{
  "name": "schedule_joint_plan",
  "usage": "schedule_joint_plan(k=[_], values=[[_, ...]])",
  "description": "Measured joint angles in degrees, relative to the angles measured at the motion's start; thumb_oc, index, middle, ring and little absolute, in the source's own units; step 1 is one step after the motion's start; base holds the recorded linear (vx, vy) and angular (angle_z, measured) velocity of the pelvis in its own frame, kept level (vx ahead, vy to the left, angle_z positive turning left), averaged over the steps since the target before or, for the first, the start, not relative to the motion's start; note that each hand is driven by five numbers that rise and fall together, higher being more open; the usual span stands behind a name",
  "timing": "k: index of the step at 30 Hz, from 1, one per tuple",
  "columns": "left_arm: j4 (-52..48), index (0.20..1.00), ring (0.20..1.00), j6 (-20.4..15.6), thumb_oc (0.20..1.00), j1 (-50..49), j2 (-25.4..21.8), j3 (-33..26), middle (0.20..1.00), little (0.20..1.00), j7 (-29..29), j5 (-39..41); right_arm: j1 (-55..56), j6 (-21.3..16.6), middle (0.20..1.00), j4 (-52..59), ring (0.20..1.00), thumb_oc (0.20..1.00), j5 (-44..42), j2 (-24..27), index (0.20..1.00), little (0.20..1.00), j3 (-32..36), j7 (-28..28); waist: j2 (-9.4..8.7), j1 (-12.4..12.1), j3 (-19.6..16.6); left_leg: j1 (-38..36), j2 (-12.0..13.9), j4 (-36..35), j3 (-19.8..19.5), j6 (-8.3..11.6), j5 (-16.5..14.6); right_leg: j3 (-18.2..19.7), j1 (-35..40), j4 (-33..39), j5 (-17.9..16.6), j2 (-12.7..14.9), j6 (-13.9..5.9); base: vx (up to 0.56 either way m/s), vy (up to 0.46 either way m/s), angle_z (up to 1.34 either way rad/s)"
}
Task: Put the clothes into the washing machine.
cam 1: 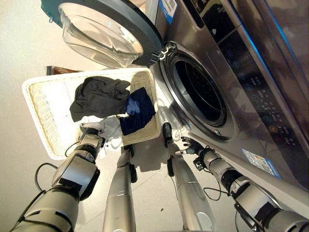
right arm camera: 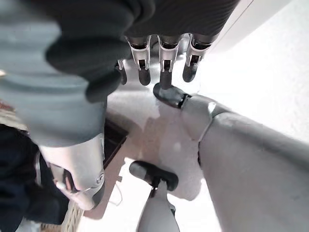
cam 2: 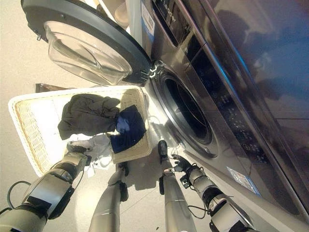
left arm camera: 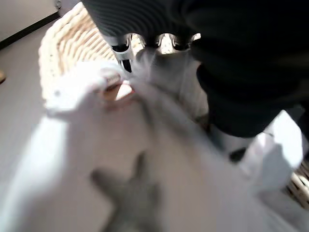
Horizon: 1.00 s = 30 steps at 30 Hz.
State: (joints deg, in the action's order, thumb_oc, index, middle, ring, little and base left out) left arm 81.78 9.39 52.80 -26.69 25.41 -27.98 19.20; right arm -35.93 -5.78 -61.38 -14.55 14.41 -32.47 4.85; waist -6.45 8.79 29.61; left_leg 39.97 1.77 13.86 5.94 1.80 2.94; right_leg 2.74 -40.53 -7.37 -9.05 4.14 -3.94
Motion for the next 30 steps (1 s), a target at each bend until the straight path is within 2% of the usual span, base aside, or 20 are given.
schedule_joint_plan(k=[7,11,13,16,20,23,25,26,27,28,29,30], values=[[-2.55,0.2,0.2,-6.95,0.2,-2.26,-0.07,0.5,0.2,0.2,0.02,1.55,-0.32,-1.73,1.0,6.28,1.0,1.0,-3.32,0.13,1.0,1.0,0.01,-1.25,-0.79,-0.34,-0.04,0.46,-0.1,-0.02,-0.29,-0.29,0.22,0.0,-0.24,0.09,-0.47,0.0,0.21,-0.04,-0.065,0.01],[-10.06,0.2,0.2,-10.94,0.2,-7.39,0.27,0.34,0.2,0.2,0.4,7.14,-0.18,-1.79,1.0,10.2,1.0,1.0,-5.34,0.28,1.0,1.0,0.1,-2.4,-0.83,-0.6,-0.04,-1.17,-0.2,-0.46,-0.53,-0.31,0.25,-0.06,1.4,0.14,-0.47,0.07,0.16,-0.07,-0.101,0.03],[-15.51,0.2,0.2,-13.76,0.2,-10.71,1.72,0.11,0.2,0.2,1.07,10.86,0.6,-1.75,1.0,13.05,1.0,1.0,-6.44,0.58,1.0,1.0,0.51,-3.47,-0.88,-1.99,-0.04,-2.82,-0.24,-0.99,-1.14,-0.25,0.37,-0.19,3.03,0.18,-0.25,0.04,0.15,-0.04,-0.115,0.08],[-19.78,0.2,0.2,-15.41,0.2,-14.27,4.66,-1.75,0.2,0.2,2.14,12.98,1.0,-1.67,1.0,16.3,1.0,1.0,-7.12,1.02,1.0,1.0,0.74,-4.76,-0.83,-2.84,-0.01,-5.47,-0.21,-1.85,-2.38,0.11,0.77,-1.18,5.78,0.19,0.33,0.02,0.38,-0.04,-0.109,0.15],[-24.1,0.2,0.2,-16.84,0.2,-18.55,5.2,-3.94,0.2,0.2,2.33,15.71,2.89,-1.52,1.0,20.72,1.0,1.0,-8.18,2.51,1.0,1.0,2.84,-6.23,-0.63,-4.92,0.06,-10.27,-0.16,-5.28,-3.69,0.85,2.45,-2.85,9.58,0.15,1.14,-0.01,1.07,-0.03,-0.062,0.15],[-28.64,0.2,0.2,-17.9,0.2,-23.93,5.17,-6.84,0.2,0.2,2.71,16.73,5.47,-1.07,1.0,25.86,1.0,1.0,-8.9,3.44,1.0,1.0,5.09,-7.62,0.28,-6.01,0.41,-13.79,0.01,-7.68,-5.05,1.52,3.41,-4.28,12.53,0.14,2.03,-0.08,1.54,0.0,-0.074,0.2],[-32.38,0.2,0.2,-18.17,0.2,-27.73,5.44,-7.22,0.2,0.2,3.13,17.87,7.61,-0.79,1.0,29.3,1.0,1.0,-9.06,4.37,1.0,1.0,6.49,-7.88,1.6,-6.92,0.7,-15.76,0.09,-8.74,-6.12,1.71,3.88,-5.35,14.58,0.11,2.57,0.0,1.68,0.02,-0.059,0.19],[-32.38,0.2,0.2,-18.17,0.2,-27.73,5.44,-7.22,0.2,0.2,3.13,17.87,7.61,-0.79,1.0,29.3,1.0,1.0,-9.06,4.37,1.0,1.0,6.49,-7.88,1.6,-6.92,0.7,-15.76,0.09,-8.74,-6.12,1.71,3.88,-5.35,14.58,0.11,2.57,0.0,1.68,0.01,-0.028,0.3],[-36.85,0.2,0.2,-18.93,0.2,-31.88,5.96,-7.63,0.2,0.2,4.47,18.07,9.9,-0.65,1.0,32.68,1.0,1.0,-8.62,4.75,1.0,1.0,8.39,-7.88,3.13,-7.64,0.72,-17.65,0.15,-10.17,-6.97,1.91,4.45,-6.44,16.28,0.1,3.16,0.05,1.75,0.01,-0.019,0.15],[-38.47,0.2,0.2,-19.38,0.2,-33.24,6.69,-7.69,0.2,0.2,5.04,18.11,11.21,-0.65,1.0,33.62,1.0,1.0,-8.59,4.86,1.0,1.0,9.02,-7.85,3.89,-8.33,0.62,-18.77,0.23,-10.86,-6.89,1.97,4.59,-6.45,16.98,0.04,3.39,0.04,1.81,0.01,-0.019,0.15],[-38.47,0.2,0.2,-19.38,0.2,-33.24,6.69,-7.69,0.2,0.2,5.04,18.11,11.21,-0.65,1.0,33.62,1.0,1.0,-8.59,4.86,1.0,1.0,9.02,-7.85,3.89,-8.33,0.62,-18.77,0.23,-10.86,-6.89,1.97,4.59,-6.45,16.98,0.04,3.39,0.04,1.81,0.03,-0.028,0.07],[-43.25,0.2,0.2,-20.39,0.2,-37.66,8.08,-9.15,0.2,0.2,8.88,20.11,12.89,-0.03,1.0,35.92,1.0,1.0,-7.67,5.03,1.0,1.0,9.59,-7.32,6.07,-9.56,0.6,-20.41,0.53,-12.48,-7.55,1.9,5.08,-7.06,18.26,0.15,3.92,0.04,1.7,0.02,-0.01,0.16]])
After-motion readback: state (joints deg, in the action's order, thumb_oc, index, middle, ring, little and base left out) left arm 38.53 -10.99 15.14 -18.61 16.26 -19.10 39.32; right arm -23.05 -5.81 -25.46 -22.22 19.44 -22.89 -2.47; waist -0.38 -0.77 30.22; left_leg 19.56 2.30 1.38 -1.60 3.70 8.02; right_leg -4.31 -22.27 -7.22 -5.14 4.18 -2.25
